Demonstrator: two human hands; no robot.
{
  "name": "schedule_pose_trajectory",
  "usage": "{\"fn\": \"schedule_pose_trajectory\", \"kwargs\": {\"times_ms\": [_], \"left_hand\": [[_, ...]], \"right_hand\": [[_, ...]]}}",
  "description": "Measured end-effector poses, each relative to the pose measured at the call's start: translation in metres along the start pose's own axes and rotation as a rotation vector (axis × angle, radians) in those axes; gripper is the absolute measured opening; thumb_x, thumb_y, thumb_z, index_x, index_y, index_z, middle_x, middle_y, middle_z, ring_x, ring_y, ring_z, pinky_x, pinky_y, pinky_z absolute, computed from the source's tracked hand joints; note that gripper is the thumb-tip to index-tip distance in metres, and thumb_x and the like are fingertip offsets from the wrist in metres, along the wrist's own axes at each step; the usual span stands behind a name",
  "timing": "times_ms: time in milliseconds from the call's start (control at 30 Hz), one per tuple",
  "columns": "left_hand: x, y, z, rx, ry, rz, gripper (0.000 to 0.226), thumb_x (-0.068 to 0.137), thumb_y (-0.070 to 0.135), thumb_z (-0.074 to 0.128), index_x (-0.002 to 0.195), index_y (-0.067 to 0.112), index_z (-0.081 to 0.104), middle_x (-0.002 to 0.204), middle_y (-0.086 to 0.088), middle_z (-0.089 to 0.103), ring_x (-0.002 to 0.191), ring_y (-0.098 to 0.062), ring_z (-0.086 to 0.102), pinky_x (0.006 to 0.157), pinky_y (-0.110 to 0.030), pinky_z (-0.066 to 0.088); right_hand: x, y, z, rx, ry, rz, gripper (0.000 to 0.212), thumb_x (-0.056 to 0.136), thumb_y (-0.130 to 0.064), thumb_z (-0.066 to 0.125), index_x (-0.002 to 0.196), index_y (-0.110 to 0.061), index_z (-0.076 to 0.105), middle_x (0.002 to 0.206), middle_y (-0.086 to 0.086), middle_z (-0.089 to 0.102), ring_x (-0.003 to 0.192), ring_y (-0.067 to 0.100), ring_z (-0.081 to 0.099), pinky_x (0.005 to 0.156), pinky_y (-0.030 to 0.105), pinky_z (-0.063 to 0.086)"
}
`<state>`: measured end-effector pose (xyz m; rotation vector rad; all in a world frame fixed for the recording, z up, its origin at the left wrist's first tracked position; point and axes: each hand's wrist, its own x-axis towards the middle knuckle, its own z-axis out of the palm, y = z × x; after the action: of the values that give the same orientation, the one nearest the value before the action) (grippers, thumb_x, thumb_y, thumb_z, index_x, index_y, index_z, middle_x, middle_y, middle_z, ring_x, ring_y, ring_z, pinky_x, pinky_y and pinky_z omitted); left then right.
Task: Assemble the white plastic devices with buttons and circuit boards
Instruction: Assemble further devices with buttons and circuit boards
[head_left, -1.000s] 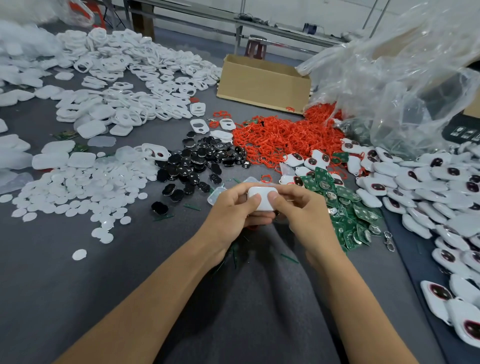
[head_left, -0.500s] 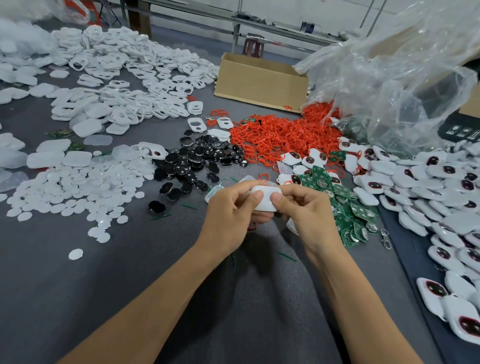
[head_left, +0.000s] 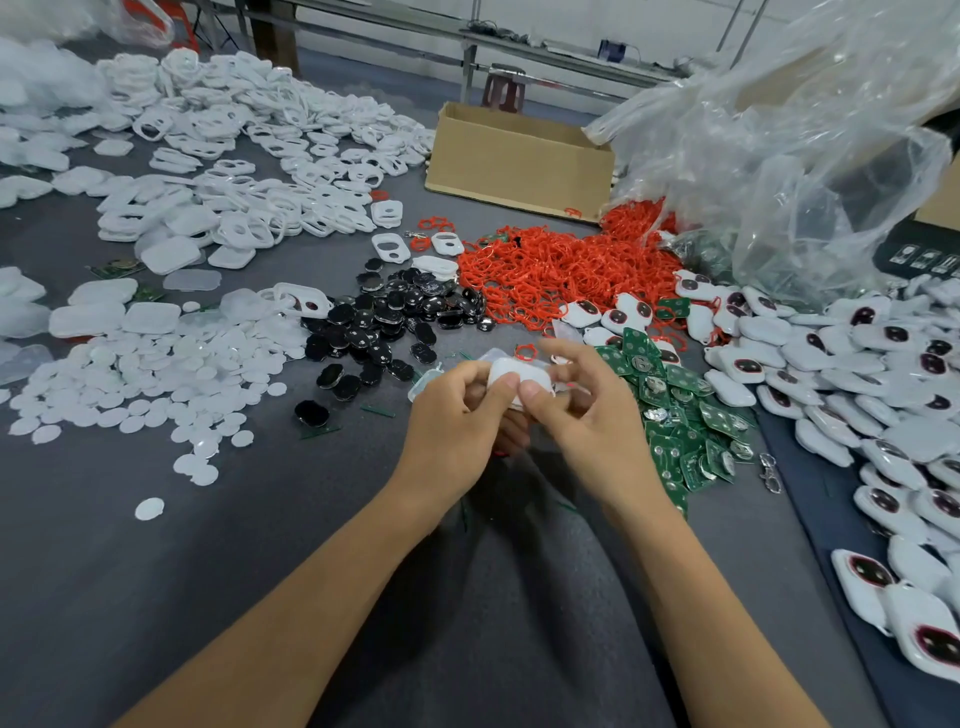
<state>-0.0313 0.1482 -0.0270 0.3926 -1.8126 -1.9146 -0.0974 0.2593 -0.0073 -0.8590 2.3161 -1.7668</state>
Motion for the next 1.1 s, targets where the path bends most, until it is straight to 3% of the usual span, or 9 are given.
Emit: {"fn": "schedule_pose_trajectory", "kwargs": {"times_ms": [133,300,433,567,733,900,1000,1100], "left_hand": [[0.002,0.002,-0.003,-0.09,0.024,-0.046,0.02,0.097,0.018,0.054,0.112,0.01,0.065,0.072,-0.019,0.065,0.054,-0.025,0.059,0.055,-0.035,0.055],[-0.001,0.006,-0.005,-0.211,-0.116,-0.05,0.028,0.077,0.036,0.07,0.1,0.02,0.071,0.068,-0.01,0.063,0.055,-0.013,0.057,0.056,-0.029,0.05],[-0.001,0.007,-0.007,-0.213,-0.153,-0.048,0.021,0.07,0.039,0.072,0.088,0.031,0.077,0.062,-0.002,0.065,0.055,-0.011,0.057,0.056,-0.026,0.051],[0.0,0.007,-0.006,-0.201,-0.139,-0.05,0.021,0.069,0.036,0.071,0.083,0.02,0.076,0.062,-0.004,0.067,0.052,-0.012,0.06,0.054,-0.023,0.053],[-0.002,0.007,-0.006,-0.183,-0.171,-0.06,0.03,0.073,0.028,0.07,0.091,0.003,0.072,0.065,-0.009,0.067,0.053,-0.013,0.062,0.054,-0.021,0.053],[-0.002,0.008,-0.006,-0.186,-0.194,-0.071,0.025,0.072,0.028,0.07,0.086,0.007,0.073,0.066,-0.01,0.067,0.055,-0.013,0.063,0.056,-0.021,0.055],[-0.002,0.008,-0.005,-0.203,-0.21,-0.087,0.024,0.072,0.028,0.07,0.087,0.01,0.073,0.067,-0.008,0.07,0.057,-0.013,0.064,0.058,-0.023,0.056],[-0.003,0.01,-0.004,-0.222,-0.214,-0.106,0.021,0.076,0.024,0.067,0.09,0.009,0.072,0.069,-0.005,0.071,0.06,-0.011,0.064,0.06,-0.023,0.057]], "right_hand": [[-0.001,-0.002,-0.001,-0.092,-0.055,-0.111,0.038,0.075,-0.002,0.076,0.108,-0.019,0.066,0.103,0.003,0.065,0.066,0.003,0.053,0.064,0.019,0.046],[0.002,-0.001,-0.013,-0.002,-0.125,-0.027,0.028,0.08,-0.006,0.072,0.108,-0.01,0.07,0.075,0.008,0.061,0.062,0.011,0.045,0.06,0.02,0.037],[0.0,-0.005,-0.018,0.131,-0.207,-0.043,0.029,0.083,-0.001,0.066,0.111,-0.005,0.068,0.095,0.005,0.071,0.074,0.004,0.057,0.069,0.016,0.045],[-0.001,-0.004,-0.022,0.013,-0.216,-0.085,0.025,0.085,-0.009,0.065,0.109,-0.01,0.071,0.083,0.007,0.069,0.073,0.008,0.052,0.069,0.022,0.041],[-0.001,-0.003,-0.028,0.007,-0.234,-0.067,0.021,0.085,-0.009,0.066,0.104,-0.015,0.074,0.082,0.026,0.066,0.069,0.018,0.05,0.065,0.035,0.039],[-0.002,-0.005,-0.03,-0.067,-0.223,-0.103,0.02,0.087,-0.009,0.064,0.098,-0.022,0.074,0.076,0.014,0.07,0.06,0.012,0.054,0.061,0.034,0.048],[-0.002,-0.005,-0.032,-0.157,-0.18,-0.154,0.024,0.093,-0.015,0.059,0.076,-0.025,0.073,0.06,0.003,0.063,0.054,0.011,0.054,0.058,0.031,0.046],[-0.003,-0.003,-0.029,-0.346,-0.133,-0.26,0.029,0.095,-0.021,0.053,0.074,-0.009,0.068,0.06,0.011,0.057,0.058,0.025,0.055,0.059,0.037,0.042]]}}
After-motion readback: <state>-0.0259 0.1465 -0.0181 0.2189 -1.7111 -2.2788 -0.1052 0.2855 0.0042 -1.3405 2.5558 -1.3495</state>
